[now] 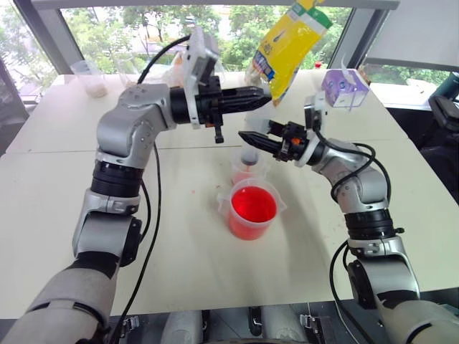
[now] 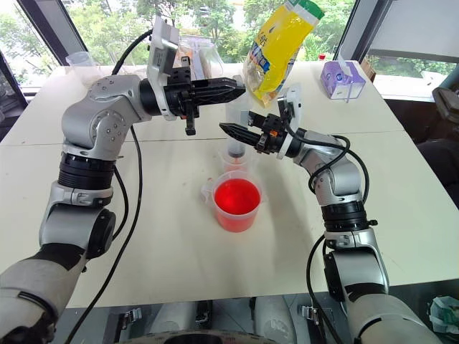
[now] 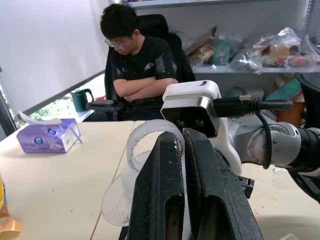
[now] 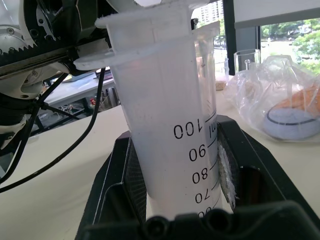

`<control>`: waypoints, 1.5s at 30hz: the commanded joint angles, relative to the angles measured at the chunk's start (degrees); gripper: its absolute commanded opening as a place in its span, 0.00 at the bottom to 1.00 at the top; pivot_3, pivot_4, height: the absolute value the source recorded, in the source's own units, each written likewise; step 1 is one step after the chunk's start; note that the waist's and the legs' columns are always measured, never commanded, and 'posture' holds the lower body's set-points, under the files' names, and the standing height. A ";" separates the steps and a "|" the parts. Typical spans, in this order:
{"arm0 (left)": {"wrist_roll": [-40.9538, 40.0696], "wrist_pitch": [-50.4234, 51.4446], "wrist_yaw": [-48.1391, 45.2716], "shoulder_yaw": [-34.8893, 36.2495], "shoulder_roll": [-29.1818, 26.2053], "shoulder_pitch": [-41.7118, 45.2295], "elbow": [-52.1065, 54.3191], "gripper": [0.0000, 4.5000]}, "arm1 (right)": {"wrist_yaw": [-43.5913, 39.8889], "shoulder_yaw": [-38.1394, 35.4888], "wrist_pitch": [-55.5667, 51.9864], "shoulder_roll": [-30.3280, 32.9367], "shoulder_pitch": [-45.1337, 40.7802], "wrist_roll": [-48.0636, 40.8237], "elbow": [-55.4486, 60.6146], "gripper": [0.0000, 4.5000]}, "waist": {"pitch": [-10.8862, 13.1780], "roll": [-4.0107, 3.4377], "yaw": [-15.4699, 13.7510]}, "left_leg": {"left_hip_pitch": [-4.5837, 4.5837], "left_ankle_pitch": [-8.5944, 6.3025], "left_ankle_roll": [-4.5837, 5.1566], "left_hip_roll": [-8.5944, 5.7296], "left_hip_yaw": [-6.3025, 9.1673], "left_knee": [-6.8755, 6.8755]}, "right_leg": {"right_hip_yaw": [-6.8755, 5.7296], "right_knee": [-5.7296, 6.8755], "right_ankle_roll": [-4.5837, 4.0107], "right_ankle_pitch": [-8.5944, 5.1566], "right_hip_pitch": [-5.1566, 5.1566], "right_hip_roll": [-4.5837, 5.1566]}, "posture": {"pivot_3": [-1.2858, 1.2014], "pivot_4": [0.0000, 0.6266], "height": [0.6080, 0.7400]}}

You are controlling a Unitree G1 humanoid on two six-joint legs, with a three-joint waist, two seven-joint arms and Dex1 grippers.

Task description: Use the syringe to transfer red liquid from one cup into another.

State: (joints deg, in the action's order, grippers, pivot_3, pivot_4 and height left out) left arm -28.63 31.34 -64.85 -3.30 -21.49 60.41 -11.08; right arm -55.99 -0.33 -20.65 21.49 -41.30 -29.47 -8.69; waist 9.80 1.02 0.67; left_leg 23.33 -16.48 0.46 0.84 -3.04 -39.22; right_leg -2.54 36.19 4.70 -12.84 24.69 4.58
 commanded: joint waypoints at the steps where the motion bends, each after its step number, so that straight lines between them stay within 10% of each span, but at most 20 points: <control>1: 1.46 0.29 -1.44 -2.93 -0.14 -1.55 0.35 0.01 | 1.09 -3.70 0.83 -0.05 -5.41 -3.07 4.70 0.34 | 0.00 0.00 0.00 | 0.00 0.00 0.00 0.00 0.00 0.00 | 0.00 0.00 0.00 0.00 0.00 0.00 | 0.52 0.24 1.00; 13: 0.48 0.75 0.53 -0.09 -0.94 0.95 -0.38 0.01 | -0.05 -1.99 2.17 -0.66 -4.03 -1.07 2.09 0.34 | 0.00 0.00 0.01 | 0.00 0.00 0.00 0.00 0.00 0.00 | 0.00 0.00 0.00 0.00 0.00 0.00 | 0.52 0.24 1.00; 23: -0.07 0.75 2.78 3.05 -2.95 2.22 -0.58 0.98 | -0.83 -1.12 3.08 -1.18 -3.18 -0.07 -0.07 0.34 | 0.00 0.00 -0.01 | 0.00 0.00 0.00 0.00 0.00 0.00 | 0.00 0.00 0.00 0.00 0.00 0.00 | 0.52 0.24 1.00; 39: -7.87 8.60 1.13 9.96 -14.74 -4.43 9.61 0.99 | 0.37 -2.54 0.93 -1.02 -3.42 -1.05 0.00 0.34 | 0.04 -0.06 0.07 | 0.00 0.00 -0.01 0.03 0.01 0.03 | 0.01 0.02 0.00 0.00 0.03 0.01 | 0.52 0.24 1.00; 45: -8.98 10.03 2.44 9.74 -15.74 -11.81 15.34 0.99 | 16.36 -6.11 -22.27 2.72 -10.37 -5.00 6.81 0.34 | 0.08 -0.13 0.07 | 0.02 0.02 -0.04 0.01 -0.02 0.03 | 0.02 0.03 -0.01 0.01 0.06 0.08 | 0.52 0.24 1.00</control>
State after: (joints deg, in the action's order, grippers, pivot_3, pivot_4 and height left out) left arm -36.84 41.42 -63.06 5.39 -36.20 49.44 1.33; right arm -45.43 -3.62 -34.99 22.15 -47.38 -32.76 -6.77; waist 9.88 0.89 0.74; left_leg 23.36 -16.46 0.42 0.85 -3.06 -39.20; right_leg -2.52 36.22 4.68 -12.83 24.75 4.67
